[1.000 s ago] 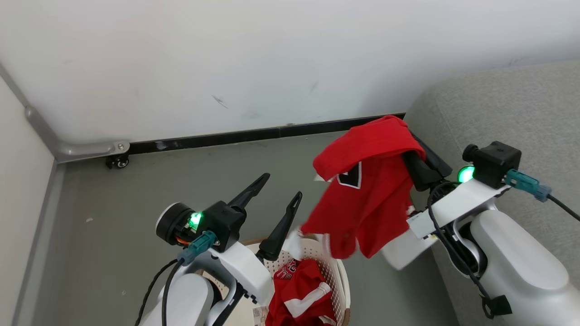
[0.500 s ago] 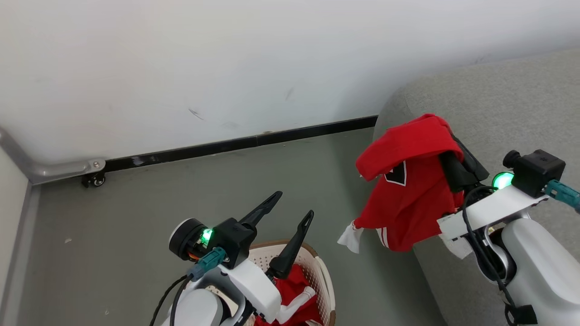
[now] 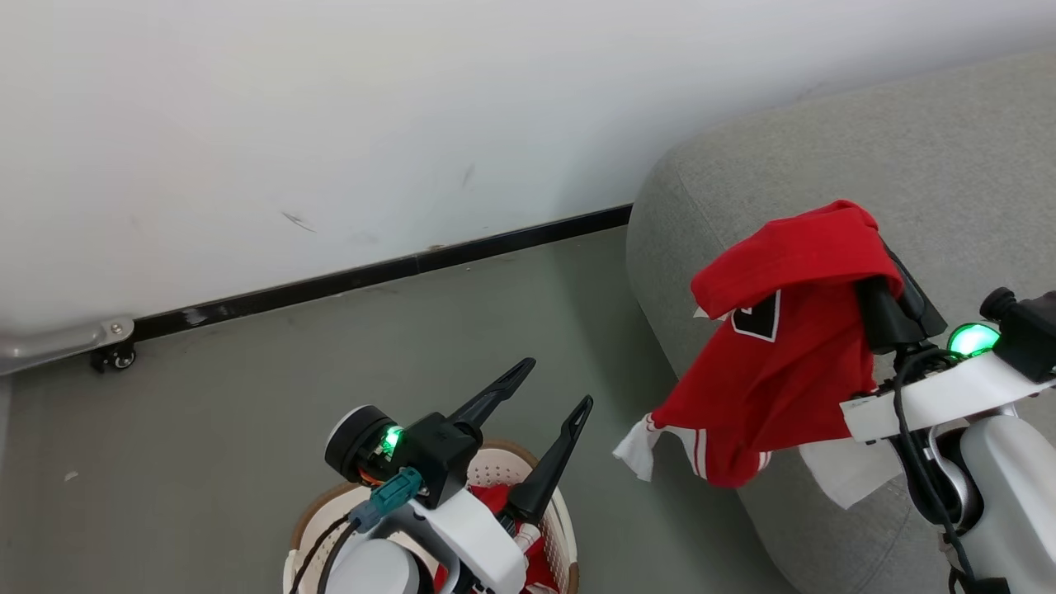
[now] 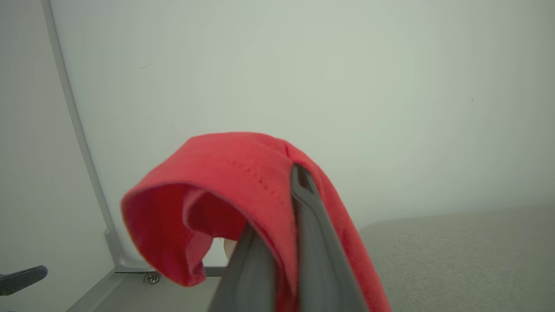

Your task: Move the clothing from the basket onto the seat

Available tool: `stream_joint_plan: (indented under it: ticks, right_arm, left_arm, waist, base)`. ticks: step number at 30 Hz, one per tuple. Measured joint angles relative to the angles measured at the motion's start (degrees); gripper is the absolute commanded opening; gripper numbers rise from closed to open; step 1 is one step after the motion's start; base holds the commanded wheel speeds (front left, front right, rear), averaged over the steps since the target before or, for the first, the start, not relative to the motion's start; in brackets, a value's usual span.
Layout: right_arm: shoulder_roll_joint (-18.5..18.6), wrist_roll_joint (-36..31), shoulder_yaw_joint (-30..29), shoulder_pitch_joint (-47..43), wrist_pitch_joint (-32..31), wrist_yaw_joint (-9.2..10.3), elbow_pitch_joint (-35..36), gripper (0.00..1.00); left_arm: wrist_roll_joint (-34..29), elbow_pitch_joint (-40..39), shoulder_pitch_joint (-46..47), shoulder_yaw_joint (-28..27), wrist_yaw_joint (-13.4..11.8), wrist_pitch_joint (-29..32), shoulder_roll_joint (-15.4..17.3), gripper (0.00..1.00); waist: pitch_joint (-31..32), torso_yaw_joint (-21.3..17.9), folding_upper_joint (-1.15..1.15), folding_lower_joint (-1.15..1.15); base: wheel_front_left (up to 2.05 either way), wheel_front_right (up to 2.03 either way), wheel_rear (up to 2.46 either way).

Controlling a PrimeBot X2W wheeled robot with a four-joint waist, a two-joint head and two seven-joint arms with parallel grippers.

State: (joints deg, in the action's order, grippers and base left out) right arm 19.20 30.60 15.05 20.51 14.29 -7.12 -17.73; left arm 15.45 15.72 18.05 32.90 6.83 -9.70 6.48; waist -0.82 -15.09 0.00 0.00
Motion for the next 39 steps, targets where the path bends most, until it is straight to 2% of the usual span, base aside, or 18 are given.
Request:
stream_joint_plan:
  ticks: [10,20,39]
  right_arm:
    - [-0.3,-2.1,-4.7,-3.0,0.0,0.00,2.7,0.00]
    - [-1.3,-2.8,-5.9,-4.2,0.0,0.00,4.6,0.00]
    - [-0.8,-4.0,-8.0,-2.6,0.0,-0.01,6.3,0.00]
  left_arm:
    - [0.0,-1.2,-0.1,1.1,0.3,-0.7,0.5,1.00]
    - [0.0,-2.0,-0.3,1.4,0.3,-0.8,1.2,1.00]
    - [0.0,-3.3,-0.3,1.6,0.3,-0.9,2.3,1.00]
  waist:
    - [-0.8,-3.4,0.00,0.00]
    - [-2.1,-5.7,0.00,0.00]
    - [-4.2,-5.8,0.00,0.00]
  base:
    - [0.00,0.00,0.00]
    - [0.00,0.00,0.00]
    - [0.00,0.00,0.00]
